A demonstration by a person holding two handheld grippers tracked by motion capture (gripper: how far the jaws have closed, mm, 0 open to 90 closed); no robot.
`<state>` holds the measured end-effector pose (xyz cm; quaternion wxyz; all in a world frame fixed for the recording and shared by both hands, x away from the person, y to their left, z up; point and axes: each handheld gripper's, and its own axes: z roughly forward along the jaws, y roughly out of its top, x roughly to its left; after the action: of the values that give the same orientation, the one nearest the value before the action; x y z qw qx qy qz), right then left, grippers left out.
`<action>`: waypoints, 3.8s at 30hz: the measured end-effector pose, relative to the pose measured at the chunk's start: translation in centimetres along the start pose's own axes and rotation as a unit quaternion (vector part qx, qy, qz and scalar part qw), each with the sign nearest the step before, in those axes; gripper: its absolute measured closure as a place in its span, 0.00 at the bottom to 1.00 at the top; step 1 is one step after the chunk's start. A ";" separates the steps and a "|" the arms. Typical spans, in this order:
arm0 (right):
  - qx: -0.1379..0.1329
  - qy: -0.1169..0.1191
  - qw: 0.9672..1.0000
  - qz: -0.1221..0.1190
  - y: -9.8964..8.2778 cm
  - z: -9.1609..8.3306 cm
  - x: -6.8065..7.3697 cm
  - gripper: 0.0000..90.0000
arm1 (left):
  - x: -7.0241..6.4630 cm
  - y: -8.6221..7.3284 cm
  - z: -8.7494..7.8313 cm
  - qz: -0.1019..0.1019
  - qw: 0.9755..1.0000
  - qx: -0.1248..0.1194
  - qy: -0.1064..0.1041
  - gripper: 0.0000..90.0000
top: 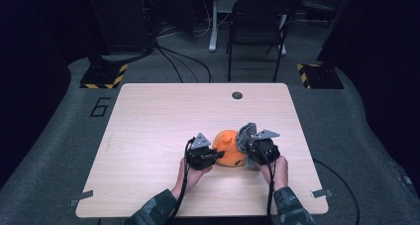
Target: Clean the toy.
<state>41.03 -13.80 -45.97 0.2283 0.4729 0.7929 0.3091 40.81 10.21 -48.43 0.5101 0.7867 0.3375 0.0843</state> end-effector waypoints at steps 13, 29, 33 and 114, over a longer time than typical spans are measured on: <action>0.051 -0.034 0.998 0.020 -1.1 1.8 -2.5 0.77 | 0.3 0.0 -0.2 -0.001 1.000 0.000 -0.001 0.88; -0.004 -0.007 1.000 -0.029 0.5 0.1 1.4 0.80 | 1.7 0.4 -1.2 0.017 0.999 0.006 -0.027 0.55; -0.002 -0.005 1.000 -0.026 0.3 0.1 0.9 0.80 | 3.2 0.4 -2.6 0.011 1.000 -0.006 -0.016 0.37; -0.072 0.012 0.997 0.036 1.5 -7.7 -2.8 0.79 | 0.4 3.7 -1.8 0.105 0.994 0.019 0.018 0.87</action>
<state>38.11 -17.84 -39.31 0.2408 0.4796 0.7536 0.3796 41.94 10.89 -44.48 0.4770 0.8259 0.2632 0.1450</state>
